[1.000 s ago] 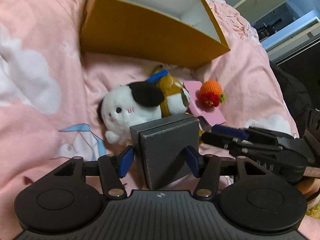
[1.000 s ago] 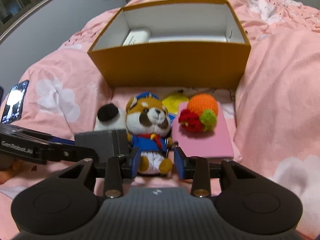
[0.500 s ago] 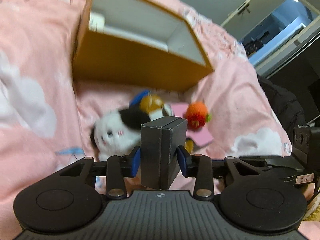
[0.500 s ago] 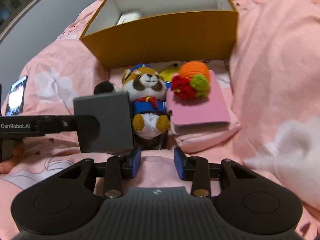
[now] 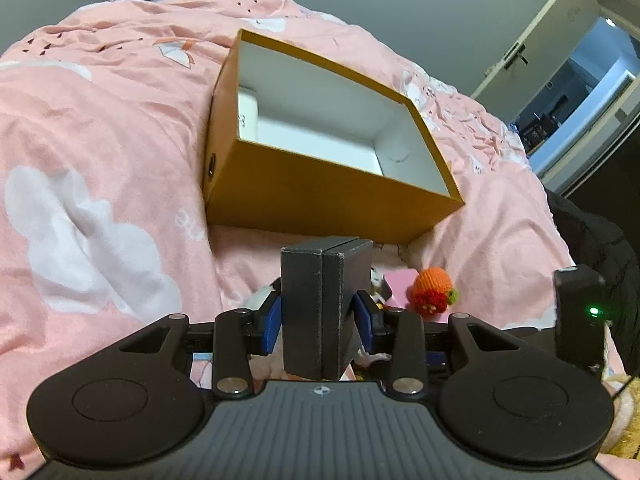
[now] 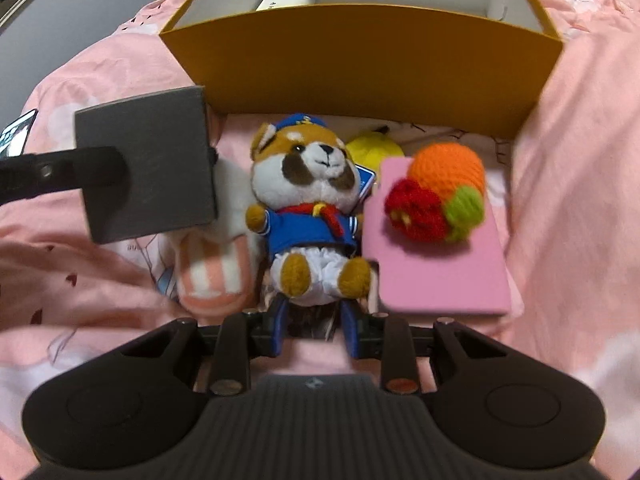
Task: Organize objects
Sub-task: 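Lift the grey case with the left gripper while the right gripper reaches toward the plush toys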
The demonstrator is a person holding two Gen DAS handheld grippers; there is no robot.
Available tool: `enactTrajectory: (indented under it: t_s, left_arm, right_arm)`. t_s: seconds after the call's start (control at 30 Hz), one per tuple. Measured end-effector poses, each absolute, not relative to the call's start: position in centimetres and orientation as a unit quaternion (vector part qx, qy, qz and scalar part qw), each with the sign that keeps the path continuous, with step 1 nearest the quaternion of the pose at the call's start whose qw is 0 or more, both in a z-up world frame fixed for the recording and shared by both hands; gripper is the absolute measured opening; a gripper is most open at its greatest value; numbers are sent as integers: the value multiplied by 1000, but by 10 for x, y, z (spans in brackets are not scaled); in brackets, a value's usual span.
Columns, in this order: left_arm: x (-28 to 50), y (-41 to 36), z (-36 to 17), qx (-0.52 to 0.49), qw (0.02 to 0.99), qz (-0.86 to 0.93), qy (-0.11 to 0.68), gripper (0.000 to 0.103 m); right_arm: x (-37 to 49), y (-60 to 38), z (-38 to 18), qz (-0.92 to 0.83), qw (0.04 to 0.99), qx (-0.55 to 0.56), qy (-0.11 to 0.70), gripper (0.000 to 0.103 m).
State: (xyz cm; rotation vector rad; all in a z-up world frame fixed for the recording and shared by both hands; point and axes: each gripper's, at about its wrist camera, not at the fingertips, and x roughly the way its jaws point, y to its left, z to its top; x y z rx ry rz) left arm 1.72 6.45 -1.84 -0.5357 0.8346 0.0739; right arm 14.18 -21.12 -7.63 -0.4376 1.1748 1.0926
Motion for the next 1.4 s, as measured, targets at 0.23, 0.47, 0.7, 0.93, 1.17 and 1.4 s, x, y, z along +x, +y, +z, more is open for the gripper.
enactTrajectory:
  t_s: [0.23, 0.47, 0.7, 0.93, 1.17, 1.4]
  left_arm:
    - [21, 75, -12, -249, 887, 68, 384, 42]
    - [19, 78, -13, -245, 886, 69, 387, 41]
    - [18, 71, -13, -231, 890, 70, 386, 41]
    - [13, 75, -18, -243, 889, 68, 382, 41]
    - [8, 79, -22, -249, 890, 64, 377, 42]
    - [7, 78, -22, -248, 890, 61, 377, 41]
  right_arm:
    - [140, -171, -72, 540, 655, -198, 490, 20]
    - [139, -177, -70, 528, 656, -195, 503, 27]
    - [126, -187, -79, 479, 666, -232, 523, 38]
    - [97, -167, -91, 457, 681, -306, 484, 66]
    - [84, -150, -111, 427, 687, -356, 467, 76]
    - [80, -152, -112, 418, 691, -370, 458, 70]
